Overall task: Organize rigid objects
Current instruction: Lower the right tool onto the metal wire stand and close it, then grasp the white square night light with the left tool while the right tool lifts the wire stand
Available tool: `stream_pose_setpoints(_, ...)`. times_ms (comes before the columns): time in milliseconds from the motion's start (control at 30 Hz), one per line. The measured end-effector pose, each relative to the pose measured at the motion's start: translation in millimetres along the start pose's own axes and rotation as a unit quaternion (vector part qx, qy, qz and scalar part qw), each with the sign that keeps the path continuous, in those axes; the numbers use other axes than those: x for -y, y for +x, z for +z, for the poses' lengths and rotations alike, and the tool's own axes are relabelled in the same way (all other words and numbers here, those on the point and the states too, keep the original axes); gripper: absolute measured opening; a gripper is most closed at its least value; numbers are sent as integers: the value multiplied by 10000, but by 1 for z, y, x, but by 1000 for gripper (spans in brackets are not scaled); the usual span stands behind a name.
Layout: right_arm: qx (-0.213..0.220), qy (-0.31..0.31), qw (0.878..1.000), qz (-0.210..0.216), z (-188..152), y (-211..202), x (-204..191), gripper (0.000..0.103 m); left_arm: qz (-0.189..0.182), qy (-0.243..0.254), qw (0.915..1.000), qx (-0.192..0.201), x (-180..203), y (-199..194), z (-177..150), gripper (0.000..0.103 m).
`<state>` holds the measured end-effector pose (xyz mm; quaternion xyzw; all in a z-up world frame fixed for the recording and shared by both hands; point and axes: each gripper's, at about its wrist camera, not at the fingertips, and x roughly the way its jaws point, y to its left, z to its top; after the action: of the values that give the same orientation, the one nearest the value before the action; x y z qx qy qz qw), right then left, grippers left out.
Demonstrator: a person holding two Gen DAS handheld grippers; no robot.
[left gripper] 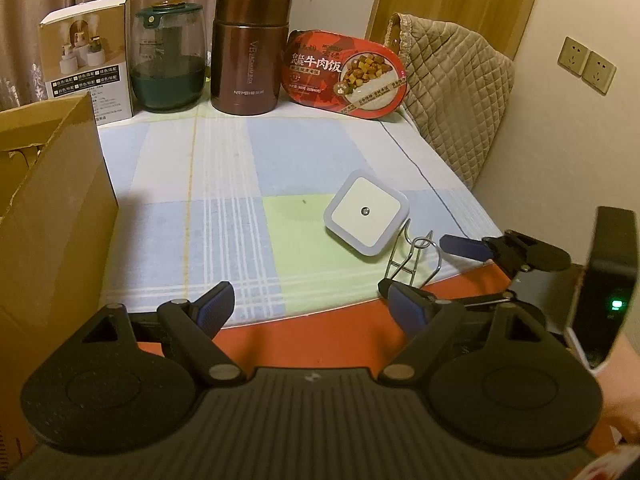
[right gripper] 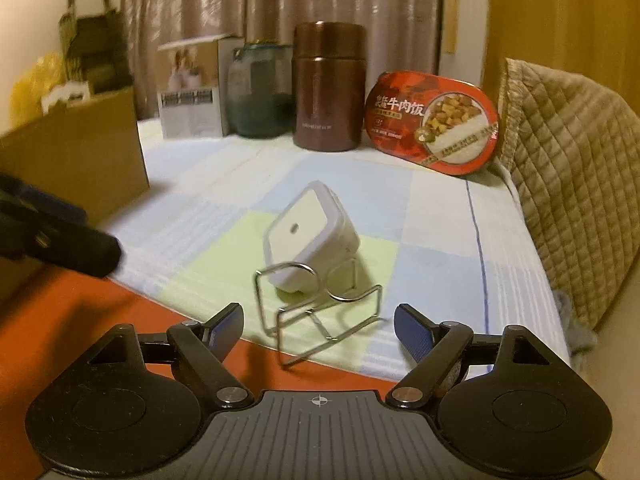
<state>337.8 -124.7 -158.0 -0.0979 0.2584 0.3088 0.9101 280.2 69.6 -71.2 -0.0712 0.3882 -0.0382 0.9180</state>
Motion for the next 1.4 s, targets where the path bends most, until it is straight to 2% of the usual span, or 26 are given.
stream_pose_setpoints(100,-111,71,9999,103,-1,10,7,80,-17,8,10000,13,-1,0,0,81)
stream_pose_setpoints(233,142,35,9995,284,5,12,11,80,-16,-9,10000,4,-2,1,1,81)
stream_pose_setpoints(333,-46,79,9990,429,6,17,12,78,-15,-8,10000,-12,-2,2,0,81)
stream_pose_setpoints(367,-93,88,9988,477,5,17,12,71,-16,-9,10000,-17,-2,3,0,81)
stream_pose_setpoints(400,-87,17,9989,460,4,16,10,69,-14,-15,10000,-23,-2,3,0,81)
stream_pose_setpoints(567,-215,-89,9988,440,-1,5,2,69,-15,-11,10000,-61,0,7,0,81)
stream_pose_setpoints(700,-408,-55,9991,67,-1,-4,0,68,-20,-25,10000,-57,3,10,2,81)
stream_pose_setpoints(833,-433,426,9970,-470,5,-18,12,68,-158,-46,9999,19,7,16,7,81)
stream_pose_setpoints(933,-418,725,9941,-687,6,-28,22,68,-182,-16,9998,69,11,26,13,81)
stream_pose_setpoints(1167,-474,1117,9880,-961,6,-35,42,68,-536,674,9962,113,28,63,29,81)
stream_pose_setpoints(1267,-484,1155,9865,-1055,5,-35,47,68,-579,924,9939,164,31,78,35,80)
stream_pose_setpoints(1400,-510,1227,9853,-1072,1,-34,52,68,-752,870,9933,120,29,96,40,76)
